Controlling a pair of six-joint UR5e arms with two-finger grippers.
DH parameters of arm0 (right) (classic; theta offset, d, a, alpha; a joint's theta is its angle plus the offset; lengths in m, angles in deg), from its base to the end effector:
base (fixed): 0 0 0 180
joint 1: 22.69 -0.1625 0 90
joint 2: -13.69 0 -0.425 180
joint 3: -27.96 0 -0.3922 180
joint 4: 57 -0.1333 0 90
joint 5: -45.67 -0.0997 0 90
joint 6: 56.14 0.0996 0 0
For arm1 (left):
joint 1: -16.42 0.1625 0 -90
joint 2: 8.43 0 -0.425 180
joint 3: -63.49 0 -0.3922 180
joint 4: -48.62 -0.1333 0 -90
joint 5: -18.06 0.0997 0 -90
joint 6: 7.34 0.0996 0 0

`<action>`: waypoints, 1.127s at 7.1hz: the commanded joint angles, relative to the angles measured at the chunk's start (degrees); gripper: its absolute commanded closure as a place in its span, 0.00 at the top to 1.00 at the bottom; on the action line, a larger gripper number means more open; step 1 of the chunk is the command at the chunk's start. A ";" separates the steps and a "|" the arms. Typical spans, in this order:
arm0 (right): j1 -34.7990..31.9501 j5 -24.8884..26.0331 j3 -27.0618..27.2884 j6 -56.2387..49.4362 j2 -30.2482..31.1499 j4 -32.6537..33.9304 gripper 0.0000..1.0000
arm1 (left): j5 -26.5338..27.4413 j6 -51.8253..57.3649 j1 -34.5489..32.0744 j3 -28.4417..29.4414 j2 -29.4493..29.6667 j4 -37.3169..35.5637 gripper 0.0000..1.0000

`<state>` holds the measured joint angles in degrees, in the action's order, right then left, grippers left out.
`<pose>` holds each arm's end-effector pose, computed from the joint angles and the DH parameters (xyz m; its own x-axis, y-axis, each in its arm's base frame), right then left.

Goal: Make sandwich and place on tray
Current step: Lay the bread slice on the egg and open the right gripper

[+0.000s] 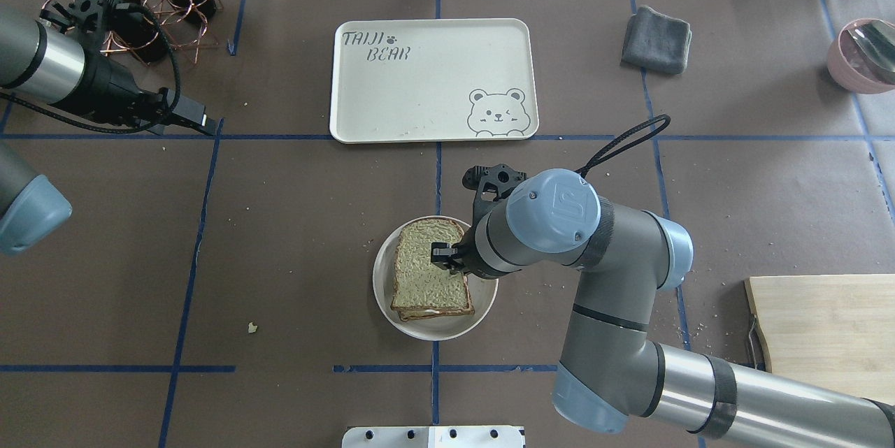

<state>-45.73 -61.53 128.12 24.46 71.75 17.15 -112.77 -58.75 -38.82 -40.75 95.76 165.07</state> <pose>-0.5569 -0.3497 0.2262 0.5052 0.0453 0.8618 -0.0615 0.9980 -0.0164 0.2679 -0.5056 0.3496 0.4539 0.1737 -0.8739 0.0430 0.9754 0.2162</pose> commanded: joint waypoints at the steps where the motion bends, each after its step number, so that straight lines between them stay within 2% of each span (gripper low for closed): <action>1: -2.25 -1.33 1.35 0.00 -0.06 0.55 1.00 | 0.04 -2.19 0.30 -0.08 1.79 -0.17 1.00; 2: -5.40 -4.30 3.53 0.00 -0.06 4.12 1.00 | 0.65 -6.21 2.48 -0.17 3.72 -0.26 1.00; 4: -14.17 -10.45 6.18 -3.75 1.69 10.28 1.00 | 8.97 -15.78 11.68 -1.13 6.80 -0.70 1.00; 5: -18.22 -12.57 6.36 -10.91 2.75 13.97 1.00 | 12.66 -21.40 16.60 -0.96 8.29 -1.31 1.00; 6: -19.39 -12.33 6.36 -16.90 3.80 16.96 1.00 | 17.40 -25.28 22.74 -0.09 10.22 -3.76 0.96; 7: -20.36 -12.24 6.19 -21.05 4.77 16.99 1.00 | 21.80 -26.71 26.55 0.09 10.76 -4.91 0.90; 8: -21.15 -12.33 6.10 -22.05 6.34 16.64 1.00 | 22.45 -28.90 29.11 1.57 11.20 -4.75 0.79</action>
<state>-65.63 -73.72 134.32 5.47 76.40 33.55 -92.94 -84.84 -13.77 -40.46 106.18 160.85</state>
